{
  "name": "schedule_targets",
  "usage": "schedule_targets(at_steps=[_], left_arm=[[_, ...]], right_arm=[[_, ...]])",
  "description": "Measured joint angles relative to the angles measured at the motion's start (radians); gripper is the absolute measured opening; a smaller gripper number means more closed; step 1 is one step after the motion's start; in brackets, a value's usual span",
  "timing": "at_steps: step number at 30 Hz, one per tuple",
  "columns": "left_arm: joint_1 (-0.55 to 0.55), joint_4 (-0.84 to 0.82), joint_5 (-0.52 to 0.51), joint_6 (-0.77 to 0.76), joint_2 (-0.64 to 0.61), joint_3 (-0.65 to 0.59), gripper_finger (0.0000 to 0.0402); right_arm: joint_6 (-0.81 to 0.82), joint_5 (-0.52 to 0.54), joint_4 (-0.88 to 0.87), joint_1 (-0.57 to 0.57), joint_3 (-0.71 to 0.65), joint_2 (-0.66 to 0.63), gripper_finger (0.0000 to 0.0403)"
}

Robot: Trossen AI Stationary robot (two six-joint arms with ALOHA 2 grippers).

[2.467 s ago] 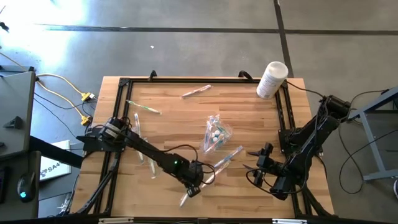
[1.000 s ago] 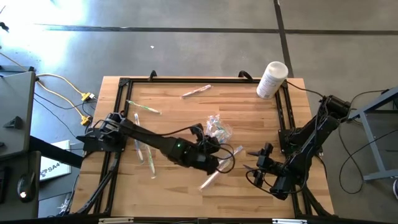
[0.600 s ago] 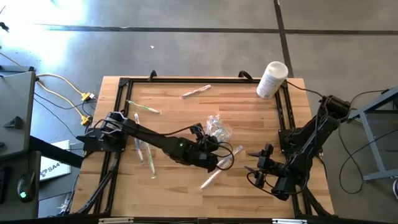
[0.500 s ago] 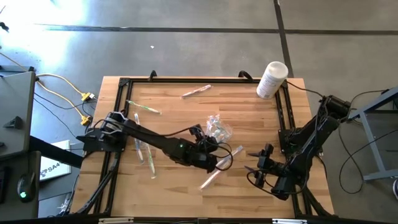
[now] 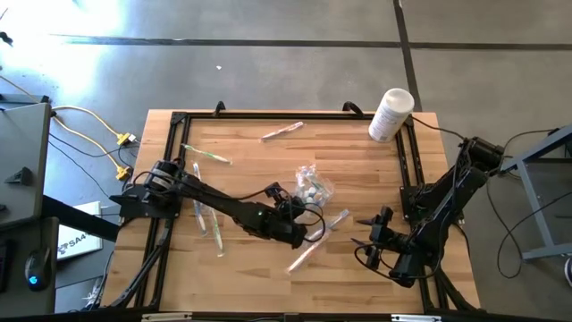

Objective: Pick & Place toothbrushing station
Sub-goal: Put the green toothbrush into the transparent organizer

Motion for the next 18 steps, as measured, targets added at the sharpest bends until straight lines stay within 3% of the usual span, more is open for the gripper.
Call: schedule_targets(at_steps=[12,18], left_arm=[[-0.003,0.002,0.017,0.06,0.0,0.017,0.0002],[-0.026,-0.027,0.014,0.126,0.0,0.088,0.0037]], right_arm=[[0.0,0.004,0.0,-0.001,0.0,0.0,0.0259],[0.0,0.004,0.002,-0.001,0.0,0.0,0.0259]])
